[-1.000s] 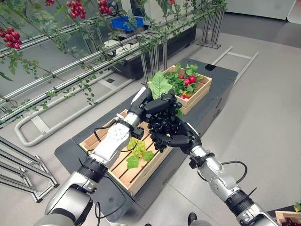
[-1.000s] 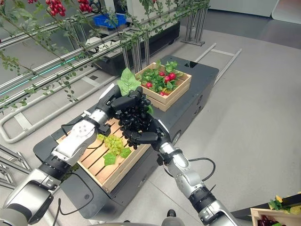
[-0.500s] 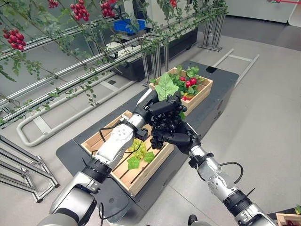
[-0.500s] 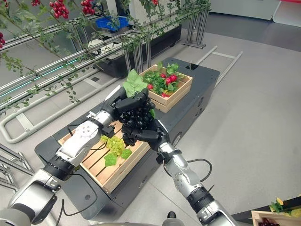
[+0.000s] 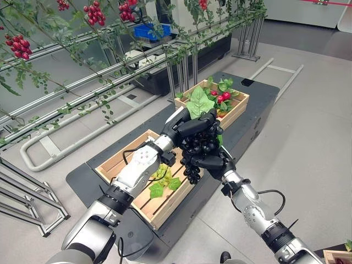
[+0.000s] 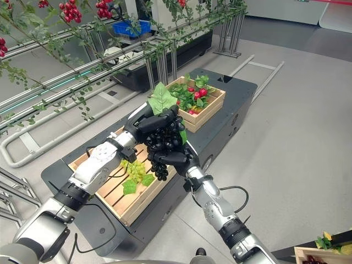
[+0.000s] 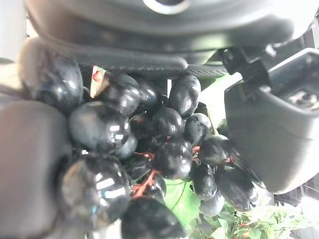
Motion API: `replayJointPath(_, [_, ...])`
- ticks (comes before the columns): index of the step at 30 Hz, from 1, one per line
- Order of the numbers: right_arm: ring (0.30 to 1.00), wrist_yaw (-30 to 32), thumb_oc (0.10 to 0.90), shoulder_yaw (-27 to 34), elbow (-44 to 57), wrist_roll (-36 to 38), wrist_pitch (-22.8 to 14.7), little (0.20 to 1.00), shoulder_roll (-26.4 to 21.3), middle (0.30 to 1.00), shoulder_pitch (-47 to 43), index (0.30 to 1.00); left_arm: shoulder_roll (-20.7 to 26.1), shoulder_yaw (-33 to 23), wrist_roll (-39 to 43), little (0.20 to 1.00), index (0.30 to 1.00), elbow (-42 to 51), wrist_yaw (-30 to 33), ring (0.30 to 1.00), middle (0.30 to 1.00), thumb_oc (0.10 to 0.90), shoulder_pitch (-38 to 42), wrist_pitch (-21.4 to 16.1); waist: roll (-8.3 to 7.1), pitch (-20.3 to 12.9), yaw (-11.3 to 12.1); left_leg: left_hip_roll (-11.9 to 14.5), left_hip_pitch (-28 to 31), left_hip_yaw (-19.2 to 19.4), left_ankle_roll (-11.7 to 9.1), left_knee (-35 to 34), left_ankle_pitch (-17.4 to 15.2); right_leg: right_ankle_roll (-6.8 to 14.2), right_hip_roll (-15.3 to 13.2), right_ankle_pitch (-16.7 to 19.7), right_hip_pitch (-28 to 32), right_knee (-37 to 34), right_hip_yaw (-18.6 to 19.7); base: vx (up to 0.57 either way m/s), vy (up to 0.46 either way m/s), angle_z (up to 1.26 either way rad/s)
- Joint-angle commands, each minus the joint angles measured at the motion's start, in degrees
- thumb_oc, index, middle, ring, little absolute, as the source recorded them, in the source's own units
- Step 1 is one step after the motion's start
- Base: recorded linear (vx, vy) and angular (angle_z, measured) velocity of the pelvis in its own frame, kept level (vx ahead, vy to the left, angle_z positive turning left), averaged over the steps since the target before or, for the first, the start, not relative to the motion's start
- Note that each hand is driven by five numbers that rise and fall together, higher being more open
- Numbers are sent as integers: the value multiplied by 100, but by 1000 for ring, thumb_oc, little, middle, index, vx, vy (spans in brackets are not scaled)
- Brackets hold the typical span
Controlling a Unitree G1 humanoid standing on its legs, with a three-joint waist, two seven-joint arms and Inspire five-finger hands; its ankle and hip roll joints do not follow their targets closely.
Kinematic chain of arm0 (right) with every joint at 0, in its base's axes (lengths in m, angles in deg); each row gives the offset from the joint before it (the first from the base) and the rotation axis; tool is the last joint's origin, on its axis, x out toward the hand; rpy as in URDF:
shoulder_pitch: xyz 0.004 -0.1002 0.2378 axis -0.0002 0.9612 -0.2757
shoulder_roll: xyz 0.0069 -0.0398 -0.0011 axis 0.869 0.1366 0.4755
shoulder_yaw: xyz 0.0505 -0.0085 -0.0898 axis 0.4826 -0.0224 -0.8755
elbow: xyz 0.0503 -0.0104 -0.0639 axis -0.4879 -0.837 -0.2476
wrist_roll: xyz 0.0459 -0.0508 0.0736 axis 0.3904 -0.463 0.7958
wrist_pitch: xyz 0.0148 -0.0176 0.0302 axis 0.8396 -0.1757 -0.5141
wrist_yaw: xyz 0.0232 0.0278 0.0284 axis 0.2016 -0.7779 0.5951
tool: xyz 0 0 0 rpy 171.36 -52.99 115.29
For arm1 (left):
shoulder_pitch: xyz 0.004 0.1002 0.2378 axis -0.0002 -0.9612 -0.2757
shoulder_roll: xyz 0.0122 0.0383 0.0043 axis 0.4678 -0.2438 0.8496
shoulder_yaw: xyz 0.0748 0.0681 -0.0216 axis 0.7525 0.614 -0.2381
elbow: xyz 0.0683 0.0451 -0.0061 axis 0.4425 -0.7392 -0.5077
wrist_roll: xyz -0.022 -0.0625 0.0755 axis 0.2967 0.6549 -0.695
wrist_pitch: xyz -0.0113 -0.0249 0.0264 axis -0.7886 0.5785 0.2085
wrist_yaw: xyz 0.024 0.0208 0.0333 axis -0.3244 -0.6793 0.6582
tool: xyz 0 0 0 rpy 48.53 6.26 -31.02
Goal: Pick up the fruits from the basket on one side to the basket on the other side
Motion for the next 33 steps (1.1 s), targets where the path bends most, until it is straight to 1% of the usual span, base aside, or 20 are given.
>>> replayJointPath(1, [300, -105, 400, 219, 146, 61, -1117, 300, 773, 300, -1178, 300, -403, 355, 159, 300, 300, -107, -113, 300, 300, 400, 1130, -300, -21, -523, 91, -63, 58, -227, -7, 13, -727, 77, -165, -643, 356, 14, -90, 0, 0, 0])
replayJointPath(4, [300, -102, 400, 264, 122, 92, -1167, 300, 752, 300, -1158, 300, -384, 305, 64, 300, 300, -165, -30, 300, 300, 400, 1097, -304, -19, -523, 90, -59, 49, -226, -8, 13, -721, 76, -166, -638, 344, 14, -84, 0, 0, 0])
replayJointPath(5, [300, -102, 400, 273, 113, 106, -1192, 300, 741, 300, -1150, 300, -368, 299, -36, 396, 396, -199, 103, 396, 396, 464, 1094, -344, -19, -519, 86, -56, 49, -221, -9, 13, -720, 74, -165, -634, 341, 14, -83, 0, 0, 0])
replayJointPath(6, [300, -91, 400, 299, 129, 120, -1200, 300, 724, 300, -1136, 300, -348, 283, -60, 900, 900, -259, 278, 900, 900, 800, 1086, -356, -21, -513, 82, -57, 52, -225, -8, 13, -722, 75, -161, -633, 342, 14, -79, 0, 0, 0])
replayJointPath(8, [300, -118, 400, 351, 92, 134, -1241, 300, 704, 300, -1095, 300, -324, 191, -80, 900, 900, -347, 319, 900, 900, 800, 1058, -324, -26, -515, 78, -53, 45, -217, -9, 13, -717, 73, -159, -632, 333, 14, -77, 0, 0, 0])
replayJointPath(9, [300, -104, 400, 376, 57, 136, -1275, 300, 698, 300, -1060, 300, -304, 151, -205, 900, 900, -438, 437, 900, 900, 800, 1032, -400, -25, -514, 72, -49, 40, -212, -12, 13, -712, 72, -157, -627, 325, 14, -79, 0, 0, 0])
replayJointPath(13, [300, -100, 400, 458, -24, 220, -1315, 300, 647, 300, -932, 300, -225, -18, -256, 900, 900, -701, 691, 900, 900, 800, 951, -490, -25, -522, 34, -31, 35, -163, -22, 13, -704, 74, -147, -621, 295, 14, -60, 0, 0, 0])
replayJointPath(16, [300, -190, 400, 566, -58, 144, -1319, 300, 586, 300, -663, 300, -153, -236, -263, 900, 900, -952, 822, 900, 900, 800, 797, -537, -5, -530, -37, -7, 29, -71, -31, 13, -701, 84, -131, -609, 244, 14, -4, 3, 1, -7])
replayJointPath(18, [300, -216, 400, 608, -88, 60, -1368, 300, 550, 300, -523, 300, -124, -332, -313, 900, 900, -1119, 866, 900, 900, 800, 707, -613, 6, -522, -79, 3, 28, -27, -33, 13, -699, 87, -121, -597, 216, 14, 30, 4, 6, -12])
replayJointPath(21, [300, -327, 400, 719, -86, -39, -1333, 300, 461, 300, -236, 300, -43, -506, -418, 900, 900, -1308, 931, 900, 900, 800, 525, -738, 24, -511, -163, 21, 32, 70, -30, 13, -711, 96, -105, -586, 166, 14, 100, 7, 8, -12])
replayJointPath(23, [300, -600, 400, 924, -153, 39, -1199, 300, 308, 300, 180, 300, 72, -713, -534, 900, 900, -1541, 1031, 900, 900, 800, 298, -819, 41, -494, -292, 39, 56, 204, -22, 13, -732, 105, -76, -578, 125, 14, 205, 25, 10, -23])
replayJointPath(25, [300, -684, 400, 1055, -215, 91, -1120, 300, 243, 300, 374, 300, 134, -812, -614, 900, 900, -1696, 1095, 900, 900, 800, 197, -847, 48, -474, -370, 49, 84, 279, -23, 13, -746, 110, -56, -571, 117, 14, 250, 32, 1, -26])
replayJointPath(26, [300, -774, 400, 1172, -270, 140, -1097, 300, 190, 300, 546, 300, 165, -885, -786, 900, 900, -1851, 1171, 900, 900, 800, 82, -893, 59, -463, -433, 57, 103, 350, -23, 13, -755, 113, -39, -565, 103, 14, 303, 38, -1, -25])
replayJointPath(27, [300, -802, 400, 1213, -280, 137, -1086, 300, 175, 300, 610, 300, 183, -907, -824, 900, 900, -1904, 1199, 900, 900, 800, 47, -906, 62, -458, -456, 60, 109, 374, -23, 13, -757, 115, -34, -562, 98, 14, 321, 85, 20, -17])
replayJointPath(28, [300, -860, 400, 1330, -292, 130, -1073, 300, 134, 300, 780, 300, 205, -963, -832, 900, 900, -2043, 1255, 900, 900, 800, -52, -909, 84, -449, -532, 61, 173, 373, -34, 13, -839, 158, -26, -613, 146, 14, 360, 92, 19, -17])
replayJointPath(29, [300, -921, 400, 1474, -324, 189, -1118, 300, 98, 300, 1000, 300, 221, -1072, -831, 900, 900, -2252, 1324, 900, 900, 800, -189, -908, 98, -440, -621, 67, 193, 446, -28, 13, -855, 163, -9, -607, 125, 14, 437, 90, 19, -19])
replayJointPath(30, [300, -939, 400, 1500, -331, 196, -1116, 300, 95, 300, 1036, 300, 226, -1092, -837, 900, 900, -2285, 1336, 900, 900, 800, -215, -916, 101, -441, -635, 69, 198, 460, -28, 13, -857, 164, -5, -604, 121, 14, 450, 49, -4, -22])
replayJointPath(32, [300, -1043, 400, 1734, -433, 356, -1098, 300, 67, 300, 1254, 300, 287, -1248, -848, 900, 900, -2669, 1467, 900, 900, 800, -328, -933, 119, -438, -805, 84, 233, 581, -27, 13, -874, 166, 30, -590, 87, 14, 592, 56, -12, -24])
replayJointPath(33, [300, -1044, 400, 1741, -437, 362, -1106, 300, 66, 300, 1259, 300, 288, -1251, -842, 900, 900, -2685, 1463, 900, 900, 800, -328, -939, 120, -438, -807, 85, 235, 587, -28, 13, -876, 166, 32, -589, 86, 14, 599, 66, -11, -23])
